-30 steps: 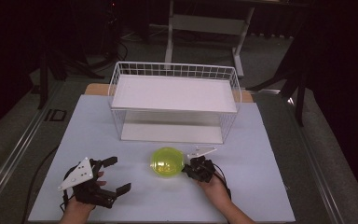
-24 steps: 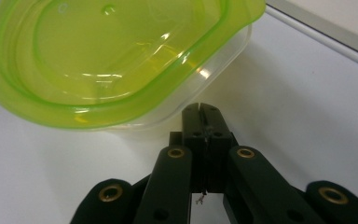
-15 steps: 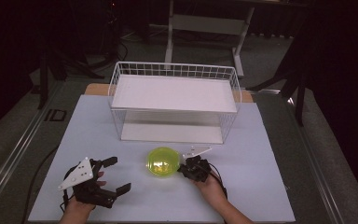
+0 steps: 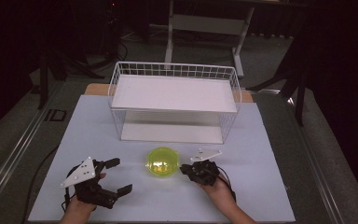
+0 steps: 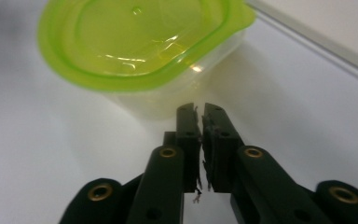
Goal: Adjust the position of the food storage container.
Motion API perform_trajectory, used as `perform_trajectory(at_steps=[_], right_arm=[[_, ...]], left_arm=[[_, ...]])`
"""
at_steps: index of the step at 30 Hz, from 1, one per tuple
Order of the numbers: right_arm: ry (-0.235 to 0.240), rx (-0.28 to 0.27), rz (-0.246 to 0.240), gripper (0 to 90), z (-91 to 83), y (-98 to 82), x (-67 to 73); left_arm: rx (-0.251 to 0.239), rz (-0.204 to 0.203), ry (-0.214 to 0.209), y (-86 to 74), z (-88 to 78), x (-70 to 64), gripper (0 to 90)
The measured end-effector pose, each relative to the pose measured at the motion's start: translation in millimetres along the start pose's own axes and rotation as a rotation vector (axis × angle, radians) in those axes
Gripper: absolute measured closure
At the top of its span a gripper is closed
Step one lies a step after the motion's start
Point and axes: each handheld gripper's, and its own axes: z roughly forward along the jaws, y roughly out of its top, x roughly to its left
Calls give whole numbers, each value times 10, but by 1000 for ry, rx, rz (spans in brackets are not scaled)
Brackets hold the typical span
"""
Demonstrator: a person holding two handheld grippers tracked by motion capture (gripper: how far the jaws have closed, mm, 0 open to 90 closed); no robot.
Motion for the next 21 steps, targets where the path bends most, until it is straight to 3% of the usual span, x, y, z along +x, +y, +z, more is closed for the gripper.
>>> perform_trajectory(at_steps=[4, 7, 9, 12, 15, 17, 19, 20, 21], right_arm=[[-2, -39, -33, 635, -172, -10, 31], [16, -101, 2, 441, -346, -4, 37], [41, -125, -21, 238, -422, 12, 59], [52, -160, -39, 118, -496, 37, 108], [25, -206, -91, 117, -580, 78, 184], [2, -230, -104, 124, -615, 110, 217], [16, -216, -116, 149, -635, 165, 229], [17, -215, -101, 149, -644, 194, 226], [0, -248, -76, 177, -663, 214, 234]], left_arm=[[3, 28, -5, 15, 27, -64, 8], [-11, 43, -4, 44, 41, -99, 8], [-16, 54, -7, 73, 46, -112, 8], [-16, 34, -17, 114, 57, -111, 8], [-30, -1, -7, 144, 53, -98, 8], [-32, -56, -40, 170, 63, -85, 8], [-29, -56, -35, 211, 76, -94, 8], [-23, -44, -33, 252, 86, -98, 8], [-19, -34, -32, 277, 92, -97, 8]])
